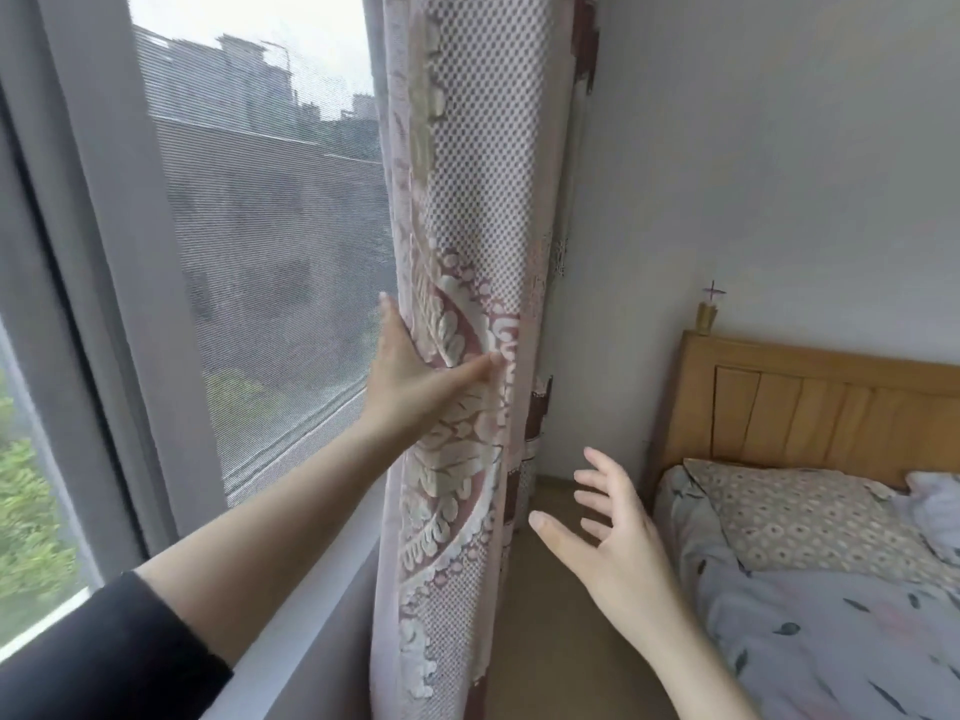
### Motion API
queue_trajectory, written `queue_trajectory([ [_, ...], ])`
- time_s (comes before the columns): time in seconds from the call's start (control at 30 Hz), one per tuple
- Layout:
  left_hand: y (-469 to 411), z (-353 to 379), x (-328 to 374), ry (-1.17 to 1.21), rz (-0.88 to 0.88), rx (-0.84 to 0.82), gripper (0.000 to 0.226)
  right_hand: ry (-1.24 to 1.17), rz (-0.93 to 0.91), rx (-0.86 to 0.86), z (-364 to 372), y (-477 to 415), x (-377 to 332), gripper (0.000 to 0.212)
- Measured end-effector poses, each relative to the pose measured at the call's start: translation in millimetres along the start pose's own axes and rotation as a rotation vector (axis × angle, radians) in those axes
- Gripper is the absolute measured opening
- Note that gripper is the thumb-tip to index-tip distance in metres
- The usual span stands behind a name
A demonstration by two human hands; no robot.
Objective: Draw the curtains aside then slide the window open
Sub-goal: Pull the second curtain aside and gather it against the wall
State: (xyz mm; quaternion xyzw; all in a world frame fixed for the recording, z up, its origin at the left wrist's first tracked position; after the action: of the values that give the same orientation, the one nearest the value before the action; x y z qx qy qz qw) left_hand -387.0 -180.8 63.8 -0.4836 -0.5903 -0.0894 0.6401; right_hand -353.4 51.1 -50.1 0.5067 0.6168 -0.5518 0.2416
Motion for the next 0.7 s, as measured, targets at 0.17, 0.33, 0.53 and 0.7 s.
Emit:
queue_trajectory([
  [0.17, -34.1, 54.6, -2.8, 0.018, 0.025, 0.009, 0.057, -0.013, -0.022, -0.058, 6.7, -61.6, 24.6, 0.089],
  [0.33, -45.7, 109.4, 1.5, -0.018, 0.020, -0.082, 0.023, -0.022, -0.017, -0.146, 17.8, -103.2, 50.0, 0.102],
  [0.53, -68.2, 147.6, 4.0, -0.076, 0.064, -0.032, 0.025, 0.005, 0.036, -0.187, 33.1, -149.3, 71.6, 0.125],
  [0.7, -86.9, 169.5, 11.2, -0.068, 0.153, -0.035, 0.025, 0.020, 0.067, -0.208, 63.2, -183.3, 75.3, 0.145],
])
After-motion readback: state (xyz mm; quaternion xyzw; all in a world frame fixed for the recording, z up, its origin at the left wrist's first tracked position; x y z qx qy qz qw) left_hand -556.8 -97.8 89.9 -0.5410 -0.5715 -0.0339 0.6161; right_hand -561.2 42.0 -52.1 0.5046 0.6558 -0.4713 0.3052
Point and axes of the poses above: each hand's wrist, its own y-axis away from the middle knuckle, its own z-axis out of the palm, x = y × z, the point moved 7 cm from there along -y, towards the middle knuckle, and after that the axes turned 13 degrees about x, right-handed, at the moved point
